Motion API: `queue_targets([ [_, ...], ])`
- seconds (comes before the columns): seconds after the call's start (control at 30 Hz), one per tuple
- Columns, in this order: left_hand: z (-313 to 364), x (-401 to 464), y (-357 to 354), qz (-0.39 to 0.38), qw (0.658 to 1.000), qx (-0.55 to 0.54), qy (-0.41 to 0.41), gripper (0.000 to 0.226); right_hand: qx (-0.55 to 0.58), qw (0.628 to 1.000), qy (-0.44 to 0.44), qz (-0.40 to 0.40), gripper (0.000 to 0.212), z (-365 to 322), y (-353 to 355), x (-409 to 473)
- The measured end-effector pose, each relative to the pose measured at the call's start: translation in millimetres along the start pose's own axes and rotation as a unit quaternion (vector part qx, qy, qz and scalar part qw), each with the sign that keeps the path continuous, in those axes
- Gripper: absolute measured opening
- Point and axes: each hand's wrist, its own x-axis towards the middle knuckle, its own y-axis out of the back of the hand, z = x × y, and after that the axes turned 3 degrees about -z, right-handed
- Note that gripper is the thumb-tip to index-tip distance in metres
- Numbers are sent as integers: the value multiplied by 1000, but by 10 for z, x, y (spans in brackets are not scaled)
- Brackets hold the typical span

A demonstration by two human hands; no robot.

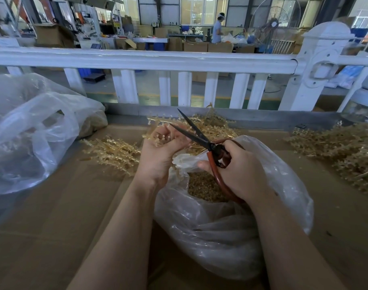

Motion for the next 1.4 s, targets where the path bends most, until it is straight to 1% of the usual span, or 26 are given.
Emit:
queue_targets([
  [0.1,-5,6,12,6,1000,12,-5,23,-27,1000,2,13,60,-4,-4,-5],
  [0.17,-10,8,20,13,1000,14,-10,36,-44,999,7,21,63,-13,-5,-3],
  [0.2,-12,10,22,15,1000,15,-12,41,-50,998,8,24,62,-16,-7,-4],
  [0.27,-10,7,23,16,1000,13,-14,42,-57,998,8,32,55,-14,-4,-10],
  [0.33,2,-2,17,12,1000,5,-13,44,-58,998,10,38,54,-15,1,-16],
  [0.4,16,-4,18,8,1000,-2,-15,40,-59,997,10,38,57,-19,2,-13],
  [0.53,15,3,33,-5,1000,-1,-21,23,-55,997,10,46,57,-34,3,-10],
  [0.63,13,8,56,-19,1000,1,-24,19,-52,997,12,50,61,-27,-4,-13],
  [0.77,18,4,85,-29,999,-3,-19,15,-51,997,13,50,53,-35,-2,-23],
  [0.9,32,6,99,-26,1000,1,-9,16,-51,997,14,53,58,-44,5,-27],
  [1.03,26,9,106,-26,999,41,4,24,-70,996,20,60,58,-63,25,-27],
  [1.13,31,12,106,-32,998,50,12,22,-66,996,20,63,68,-63,29,-22],
  [1.4,59,9,111,-51,998,38,20,15,-52,996,29,64,73,-54,17,-31],
])
